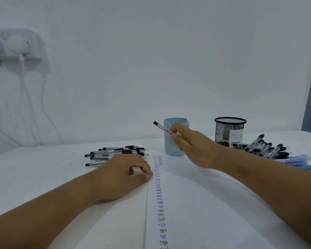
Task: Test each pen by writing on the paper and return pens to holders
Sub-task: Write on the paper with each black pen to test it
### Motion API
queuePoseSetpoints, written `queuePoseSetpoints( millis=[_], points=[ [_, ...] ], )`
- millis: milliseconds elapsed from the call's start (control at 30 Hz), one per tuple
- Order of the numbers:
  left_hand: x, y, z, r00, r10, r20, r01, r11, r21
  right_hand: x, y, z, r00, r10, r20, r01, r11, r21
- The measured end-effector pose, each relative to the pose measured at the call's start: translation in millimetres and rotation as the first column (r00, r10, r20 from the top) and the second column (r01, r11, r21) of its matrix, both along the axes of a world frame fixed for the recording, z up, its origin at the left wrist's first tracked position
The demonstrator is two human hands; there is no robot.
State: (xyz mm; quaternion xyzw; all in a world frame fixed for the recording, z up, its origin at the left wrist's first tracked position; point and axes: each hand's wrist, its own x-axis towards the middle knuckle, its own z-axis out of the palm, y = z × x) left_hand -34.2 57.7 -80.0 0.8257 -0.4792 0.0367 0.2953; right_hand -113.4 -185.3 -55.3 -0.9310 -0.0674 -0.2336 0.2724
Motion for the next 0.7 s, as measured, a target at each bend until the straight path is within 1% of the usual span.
queuePoseSetpoints(
  millis=[67,100,167,233,300,400,500,600,700],
  points=[
    [-2.2,-5.4,-0.4,0.997,0.045,0.070,-0.046,0.999,0.015,-4.5,-6.3,15.6,0.999,-0.031,0.009,0.031,1.000,0.000],
    [-3.9,-8.6,-0.6,0.993,0.058,0.105,-0.059,0.998,0.009,-8.1,-10.5,24.8,0.999,-0.051,0.006,0.051,0.998,-0.026],
    [-6.9,-13.4,-1.8,0.981,0.071,0.179,-0.072,0.997,0.003,-18.2,-21.5,43.9,0.992,-0.117,-0.037,0.110,0.983,-0.148],
    [-8.7,-14.1,-2.7,0.974,0.069,0.216,-0.073,0.997,0.013,-32.6,-35.8,57.2,0.983,-0.170,-0.068,0.152,0.965,-0.215],
    [-8.5,-11.3,-3.0,0.977,0.058,0.207,-0.065,0.998,0.027,-49.1,-56.3,58.8,0.978,-0.199,-0.067,0.184,0.965,-0.185],
    [-9.5,-4.8,-2.6,0.985,0.041,0.170,-0.046,0.998,0.031,-74.5,-91.8,47.0,0.949,-0.308,-0.061,0.298,0.945,-0.137],
    [-7.7,2.3,-2.1,0.988,0.048,0.147,-0.053,0.998,0.030,-91.2,-119.7,36.8,0.915,-0.383,-0.125,0.357,0.915,-0.185],
    [-8.8,3.3,-1.8,0.988,0.020,0.151,-0.024,0.999,0.025,-102.5,-140.3,32.7,0.872,-0.478,-0.109,0.455,0.872,-0.183],
    [-14.7,1.7,-2.2,0.987,0.038,0.154,-0.040,0.999,0.011,-104.2,-150.7,28.4,0.828,-0.552,-0.096,0.531,0.827,-0.183]
  ],
)
